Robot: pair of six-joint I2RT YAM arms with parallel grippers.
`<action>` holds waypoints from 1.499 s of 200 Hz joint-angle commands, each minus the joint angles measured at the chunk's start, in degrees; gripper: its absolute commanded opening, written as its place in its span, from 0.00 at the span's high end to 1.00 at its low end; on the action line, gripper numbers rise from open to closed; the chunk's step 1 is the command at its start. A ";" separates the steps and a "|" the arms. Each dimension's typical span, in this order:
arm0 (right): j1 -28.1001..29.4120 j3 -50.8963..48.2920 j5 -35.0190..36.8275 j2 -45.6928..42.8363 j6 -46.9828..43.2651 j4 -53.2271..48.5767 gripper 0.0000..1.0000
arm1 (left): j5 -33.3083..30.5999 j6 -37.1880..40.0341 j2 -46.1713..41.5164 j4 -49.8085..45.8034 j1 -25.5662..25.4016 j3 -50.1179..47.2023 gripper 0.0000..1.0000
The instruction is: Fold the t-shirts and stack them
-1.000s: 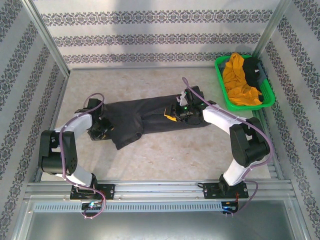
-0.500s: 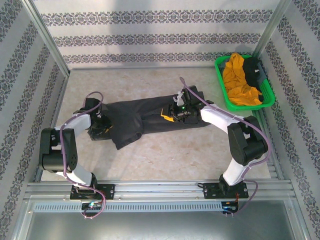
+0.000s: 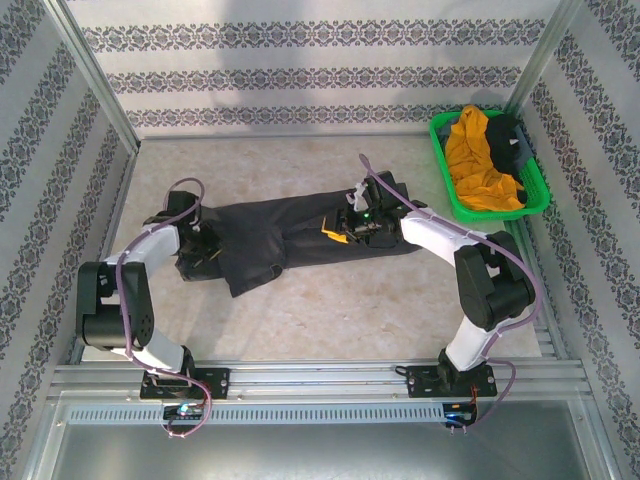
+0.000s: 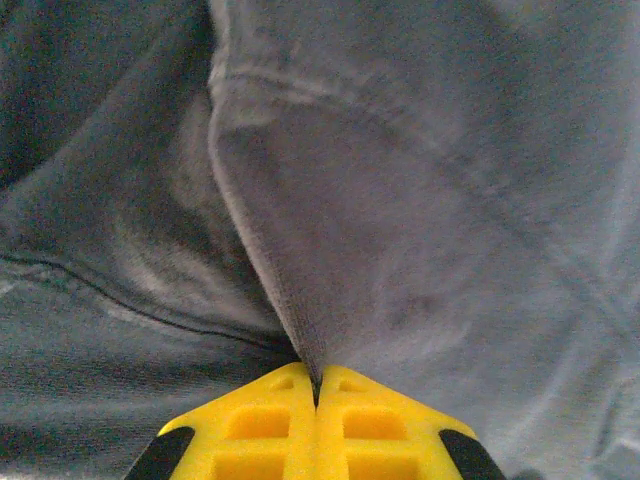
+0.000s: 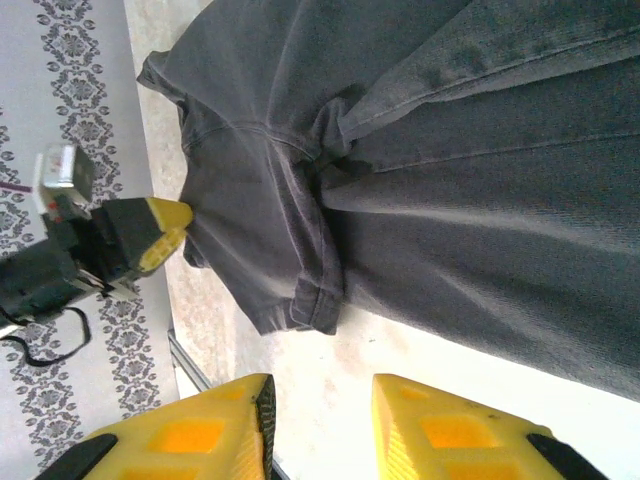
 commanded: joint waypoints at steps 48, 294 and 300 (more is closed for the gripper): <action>-0.26 1.63 -0.62 -0.14 -0.21 -0.15 0.68 | -1.25 1.58 6.62 -11.19 2.57 14.78 1.00; -15.55 19.65 20.79 13.45 -13.40 -23.78 0.80 | -5.30 -19.63 4.94 -1.26 -6.45 4.78 0.70; -15.85 21.80 22.07 15.49 -13.96 -25.54 0.80 | -4.41 -21.76 5.62 0.37 -7.00 4.11 0.70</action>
